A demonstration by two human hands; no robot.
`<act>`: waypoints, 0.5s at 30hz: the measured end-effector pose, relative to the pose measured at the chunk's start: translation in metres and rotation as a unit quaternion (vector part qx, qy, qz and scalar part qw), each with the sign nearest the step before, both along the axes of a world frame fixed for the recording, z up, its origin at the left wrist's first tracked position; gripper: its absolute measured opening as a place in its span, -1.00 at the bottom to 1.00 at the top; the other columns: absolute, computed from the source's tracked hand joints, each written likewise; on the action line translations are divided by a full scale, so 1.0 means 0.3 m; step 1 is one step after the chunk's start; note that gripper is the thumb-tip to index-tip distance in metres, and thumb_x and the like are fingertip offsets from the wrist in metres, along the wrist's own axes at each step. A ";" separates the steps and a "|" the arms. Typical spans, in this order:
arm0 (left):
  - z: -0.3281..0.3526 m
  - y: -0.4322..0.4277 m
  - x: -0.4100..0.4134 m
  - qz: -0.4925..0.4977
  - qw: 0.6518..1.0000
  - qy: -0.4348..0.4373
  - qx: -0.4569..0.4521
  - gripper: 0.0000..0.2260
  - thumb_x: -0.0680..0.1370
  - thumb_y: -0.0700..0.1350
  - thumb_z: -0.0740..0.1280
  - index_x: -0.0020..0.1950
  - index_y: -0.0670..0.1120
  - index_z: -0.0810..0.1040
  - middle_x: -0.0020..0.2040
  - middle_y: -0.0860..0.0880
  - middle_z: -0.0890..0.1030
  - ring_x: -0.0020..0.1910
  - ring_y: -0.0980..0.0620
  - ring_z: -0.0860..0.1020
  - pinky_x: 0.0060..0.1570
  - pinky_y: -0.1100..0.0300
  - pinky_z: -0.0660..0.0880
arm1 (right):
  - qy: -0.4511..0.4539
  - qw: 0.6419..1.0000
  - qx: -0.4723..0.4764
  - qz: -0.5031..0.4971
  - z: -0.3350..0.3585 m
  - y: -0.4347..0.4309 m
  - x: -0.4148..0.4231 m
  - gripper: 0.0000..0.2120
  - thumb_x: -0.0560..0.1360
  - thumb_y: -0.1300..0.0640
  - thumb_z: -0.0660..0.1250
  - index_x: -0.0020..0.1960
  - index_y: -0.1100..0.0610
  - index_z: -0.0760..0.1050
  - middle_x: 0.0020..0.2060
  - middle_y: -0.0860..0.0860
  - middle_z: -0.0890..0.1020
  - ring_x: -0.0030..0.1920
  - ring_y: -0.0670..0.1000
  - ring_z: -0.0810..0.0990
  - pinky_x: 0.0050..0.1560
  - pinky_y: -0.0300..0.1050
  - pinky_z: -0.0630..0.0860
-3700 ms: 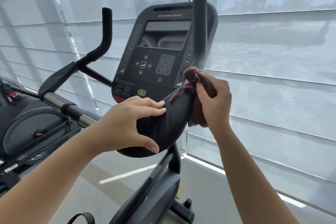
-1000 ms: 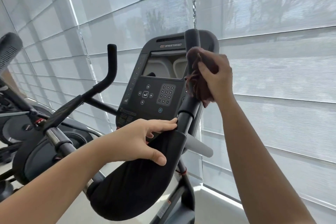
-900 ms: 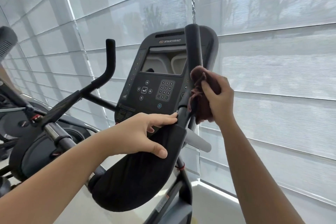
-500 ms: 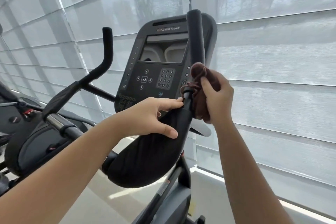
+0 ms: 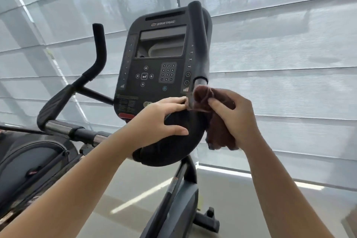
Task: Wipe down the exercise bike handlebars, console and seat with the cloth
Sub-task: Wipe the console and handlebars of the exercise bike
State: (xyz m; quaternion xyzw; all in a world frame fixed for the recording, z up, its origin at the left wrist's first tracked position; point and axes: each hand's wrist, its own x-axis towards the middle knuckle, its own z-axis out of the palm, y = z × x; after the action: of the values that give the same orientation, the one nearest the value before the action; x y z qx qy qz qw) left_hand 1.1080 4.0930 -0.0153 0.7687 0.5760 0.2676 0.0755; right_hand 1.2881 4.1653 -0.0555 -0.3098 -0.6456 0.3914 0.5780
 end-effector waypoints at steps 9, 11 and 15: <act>-0.081 -0.125 -0.060 -0.020 0.997 -0.019 0.072 -0.61 0.42 -0.19 0.42 0.24 -0.14 0.49 0.27 0.07 0.44 0.24 0.20 0.37 0.25 0.38 0.24 | 0.090 0.982 -0.072 -0.152 -0.001 -0.052 -0.087 -0.87 0.47 0.19 0.33 0.01 0.12 0.59 -0.19 -0.04 0.63 -0.08 -0.01 0.59 0.05 -0.07 0.50; -0.101 -0.137 -0.058 -0.022 0.995 -0.019 0.099 -0.64 0.44 -0.19 0.40 0.23 -0.16 0.50 0.26 0.04 0.45 0.24 0.13 0.38 0.27 0.28 0.24 | 0.135 0.975 -0.083 -0.156 -0.050 -0.111 -0.108 -0.85 0.47 0.18 0.33 0.02 0.09 0.59 -0.12 0.03 0.66 -0.03 0.03 0.62 0.09 0.00 0.51; -0.128 -0.146 -0.061 -0.028 0.990 -0.043 0.129 -0.66 0.45 -0.21 0.39 0.21 -0.20 0.51 0.26 -0.06 0.48 0.24 0.05 0.41 0.28 0.19 0.27 | 0.166 0.960 -0.045 -0.222 -0.174 -0.320 -0.183 -0.79 0.41 0.02 0.33 0.03 -0.06 0.59 -0.03 0.04 0.62 0.00 -0.07 0.60 0.08 -0.20 0.52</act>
State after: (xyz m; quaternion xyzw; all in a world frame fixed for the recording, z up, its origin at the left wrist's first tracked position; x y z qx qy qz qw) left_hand 1.0895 4.0491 -0.0537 0.7755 0.5113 0.3703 0.0078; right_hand 1.2333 4.0692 -0.1078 -0.4018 -0.4375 0.3283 0.7344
